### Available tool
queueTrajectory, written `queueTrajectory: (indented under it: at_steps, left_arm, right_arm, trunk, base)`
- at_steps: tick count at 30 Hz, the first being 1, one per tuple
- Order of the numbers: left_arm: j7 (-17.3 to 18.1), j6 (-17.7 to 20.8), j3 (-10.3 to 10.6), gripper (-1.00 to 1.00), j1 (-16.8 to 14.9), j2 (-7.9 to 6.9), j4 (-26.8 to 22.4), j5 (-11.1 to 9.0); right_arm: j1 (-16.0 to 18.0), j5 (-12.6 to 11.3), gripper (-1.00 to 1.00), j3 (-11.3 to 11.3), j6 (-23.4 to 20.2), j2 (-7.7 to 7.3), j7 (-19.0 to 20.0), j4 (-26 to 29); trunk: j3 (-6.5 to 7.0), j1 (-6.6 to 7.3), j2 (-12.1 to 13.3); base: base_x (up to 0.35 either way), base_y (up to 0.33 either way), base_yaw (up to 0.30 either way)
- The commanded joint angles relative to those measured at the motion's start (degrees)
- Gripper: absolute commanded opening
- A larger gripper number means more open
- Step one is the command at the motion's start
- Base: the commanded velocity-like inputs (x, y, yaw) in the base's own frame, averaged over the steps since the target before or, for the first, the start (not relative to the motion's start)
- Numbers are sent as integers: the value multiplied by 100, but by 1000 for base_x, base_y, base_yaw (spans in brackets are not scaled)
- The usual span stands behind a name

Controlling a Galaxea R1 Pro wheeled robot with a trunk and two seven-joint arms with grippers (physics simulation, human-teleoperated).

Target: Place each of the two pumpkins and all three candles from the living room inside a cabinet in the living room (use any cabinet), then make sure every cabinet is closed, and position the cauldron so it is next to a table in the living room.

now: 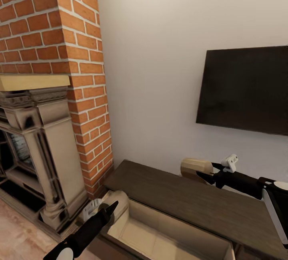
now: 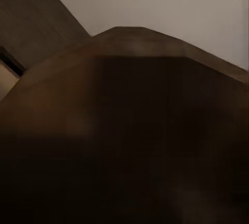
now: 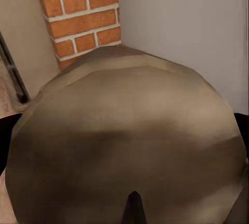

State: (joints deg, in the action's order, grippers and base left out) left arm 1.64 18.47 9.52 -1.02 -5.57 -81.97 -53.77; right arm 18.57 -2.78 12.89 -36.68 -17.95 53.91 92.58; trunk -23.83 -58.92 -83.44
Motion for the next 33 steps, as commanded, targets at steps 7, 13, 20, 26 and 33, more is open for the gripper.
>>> queueTrajectory:
  at_steps: [7,13,20,26,33]
  left_arm:
    - [-17,16,-1,-100,-3,0,-3,-46]
    - [-30,16,-2,-100,-3,-11,-3,-54]
    - [-40,16,-3,-100,-3,-6,-3,-55]
    - [-32,18,21,-100,-3,-5,-3,-49]
    - [-42,18,24,-100,-3,25,-12,-51]
  right_arm:
    - [6,-30,-100,3,-50,-4,6,1]
    - [6,-30,-100,3,-50,-2,0,-1]
    - [6,-30,-100,3,-50,2,-1,1]
    - [6,-30,-100,3,-50,2,-2,1]
    - [6,-30,-100,3,-58,2,-3,4]
  trunk:
    - [7,-2,-4]
    - [19,-2,-4]
    - [33,-2,-4]
    - [45,-2,-4]
    - [60,-2,-4]
  base:
    - [225,261,-292]
    - [164,292,-292]
    - [112,305,-292]
    - [81,312,-292]
    - [36,135,-292]
